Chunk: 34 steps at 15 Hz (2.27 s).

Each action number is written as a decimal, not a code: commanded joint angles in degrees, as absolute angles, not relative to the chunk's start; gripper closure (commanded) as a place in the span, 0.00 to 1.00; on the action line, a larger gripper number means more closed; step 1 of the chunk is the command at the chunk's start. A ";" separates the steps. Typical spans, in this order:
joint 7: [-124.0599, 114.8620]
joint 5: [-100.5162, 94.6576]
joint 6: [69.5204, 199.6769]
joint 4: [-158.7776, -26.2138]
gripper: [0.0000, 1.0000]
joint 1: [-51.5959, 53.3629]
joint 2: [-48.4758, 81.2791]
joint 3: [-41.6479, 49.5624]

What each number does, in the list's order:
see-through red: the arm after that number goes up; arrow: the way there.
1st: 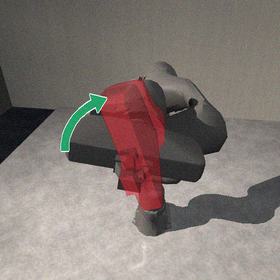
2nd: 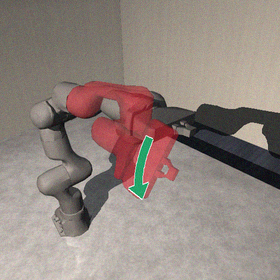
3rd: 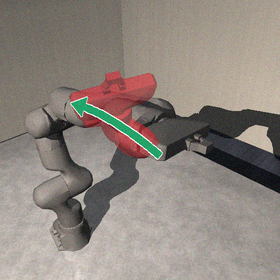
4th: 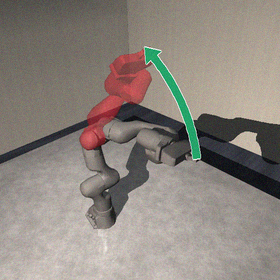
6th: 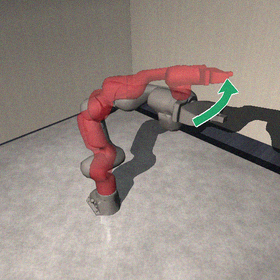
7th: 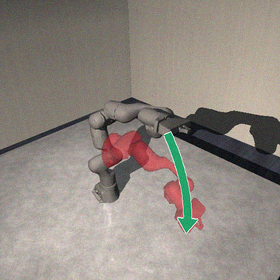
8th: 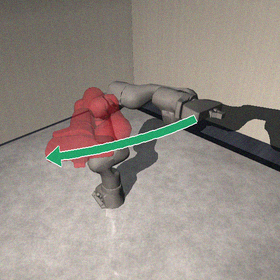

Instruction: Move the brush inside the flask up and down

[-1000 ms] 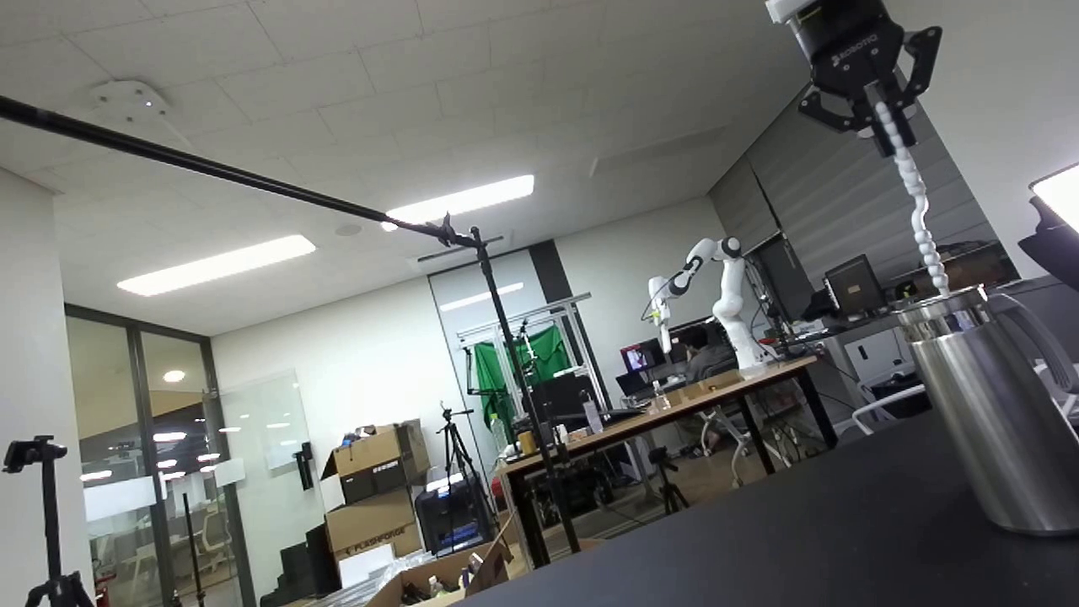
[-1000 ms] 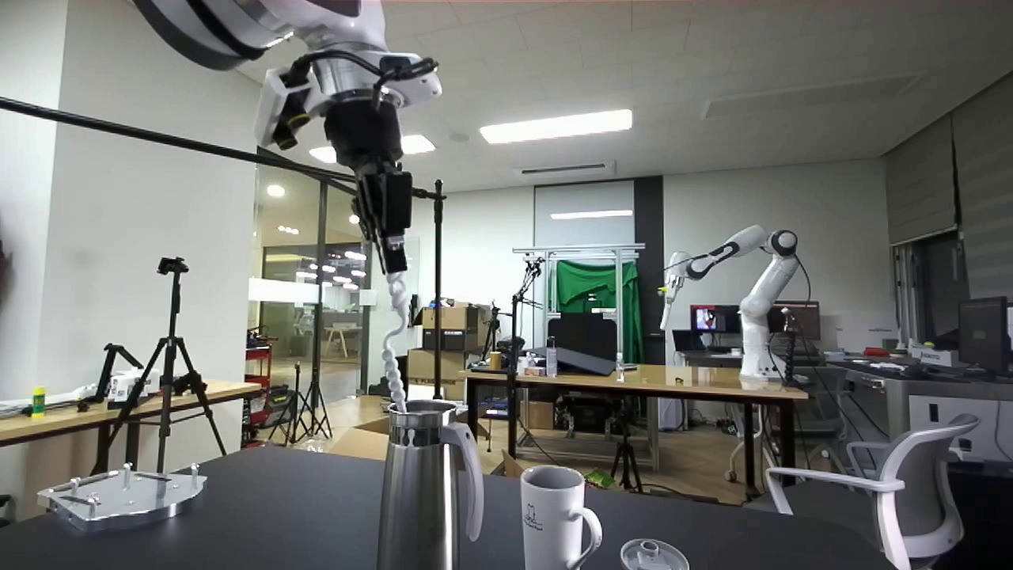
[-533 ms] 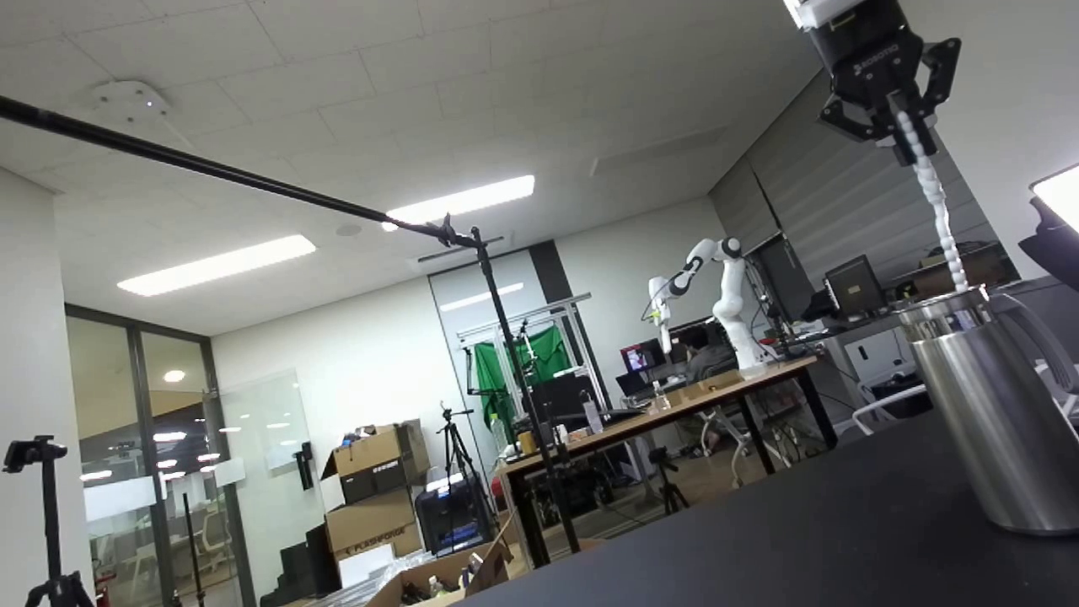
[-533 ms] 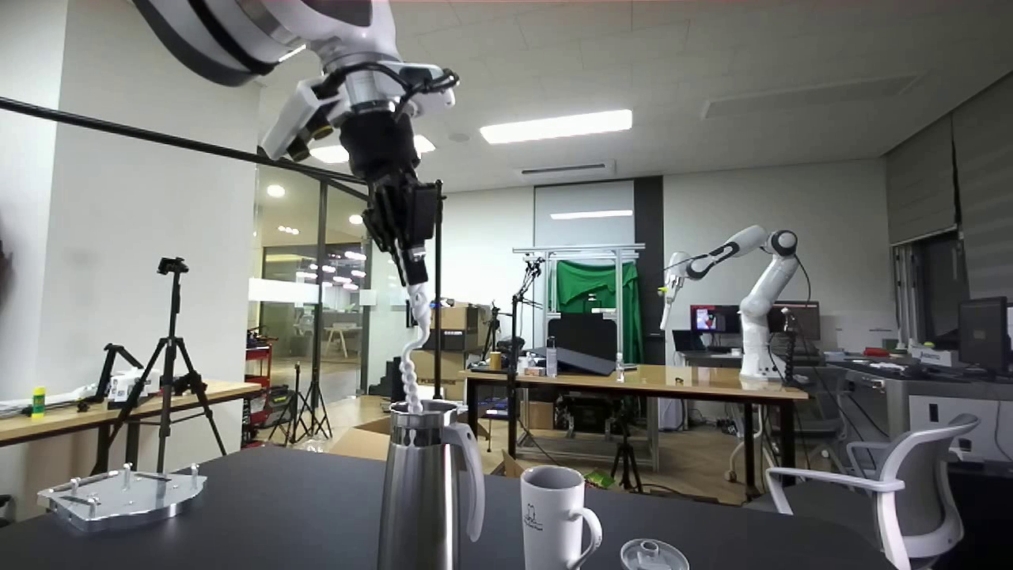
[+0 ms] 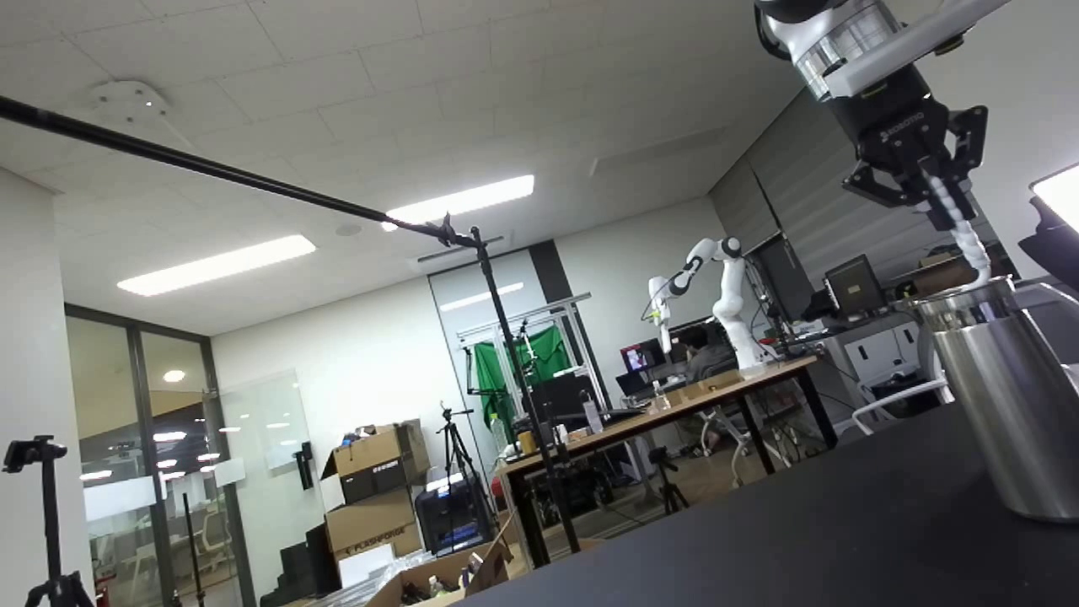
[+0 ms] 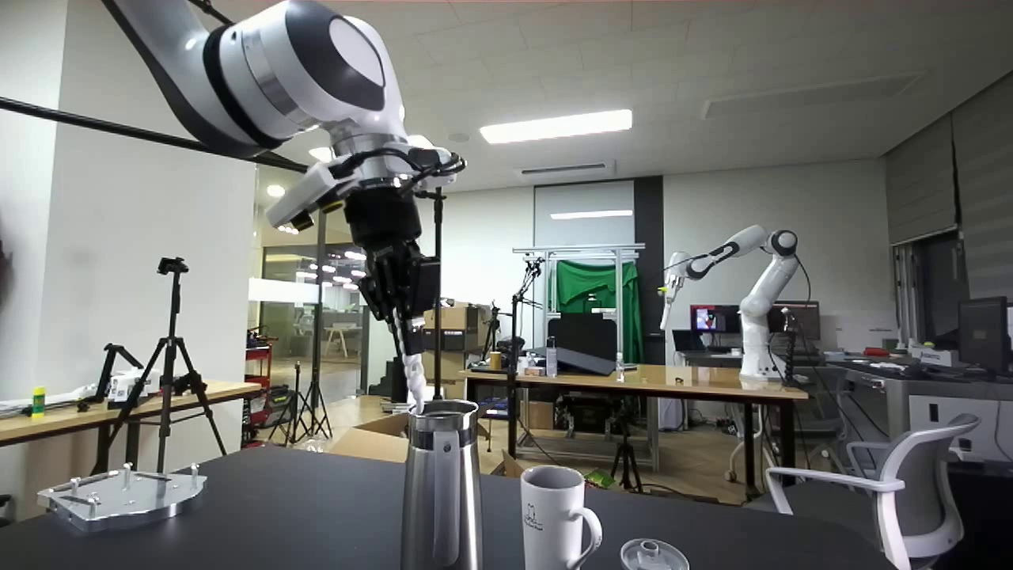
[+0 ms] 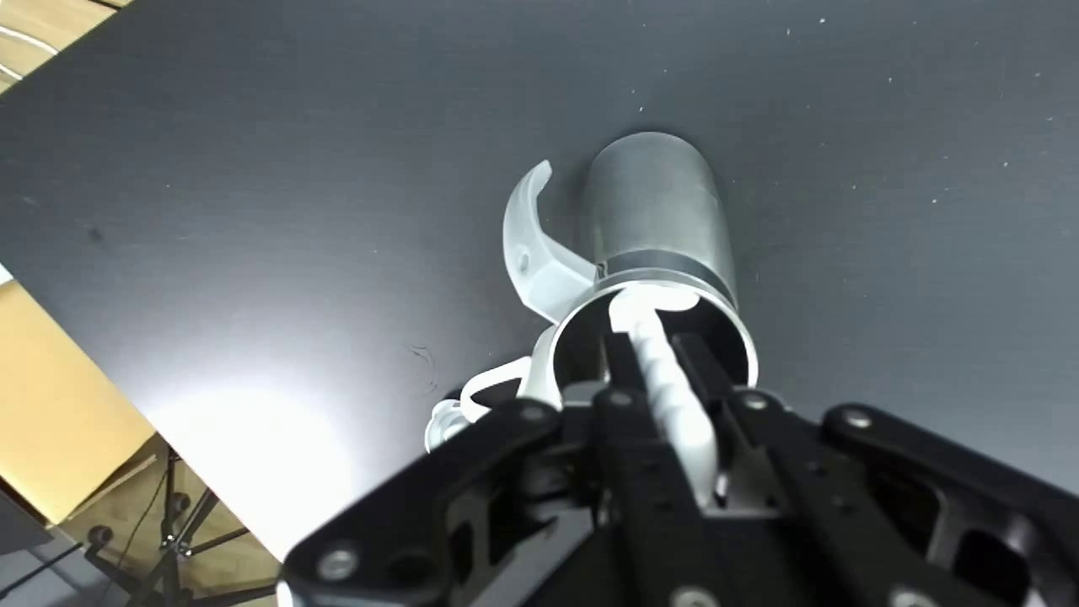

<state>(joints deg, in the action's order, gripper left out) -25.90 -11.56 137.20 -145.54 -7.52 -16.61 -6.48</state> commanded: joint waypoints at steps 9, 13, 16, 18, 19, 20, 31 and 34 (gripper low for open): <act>-29.05 -10.91 128.67 -146.46 0.96 -7.16 -32.32 -8.03; -31.77 -10.08 136.12 -149.56 0.96 -9.05 -28.27 -7.73; -30.03 -5.95 141.17 -150.41 0.96 -9.12 -23.72 -5.49; -28.15 -3.13 142.27 -149.83 0.96 -8.93 -21.62 -4.01; -25.90 -0.90 141.43 -148.97 0.96 -8.22 -21.01 -2.59; -23.62 1.31 139.86 -147.89 0.96 -7.65 -20.54 -1.24; -6.32 10.30 118.85 -136.96 0.96 -8.18 -24.88 8.92; -1.19 12.14 120.10 -136.96 0.96 -7.92 -21.38 11.34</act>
<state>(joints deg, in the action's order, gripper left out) -5.68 9.76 120.50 -138.58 -8.35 -25.35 8.98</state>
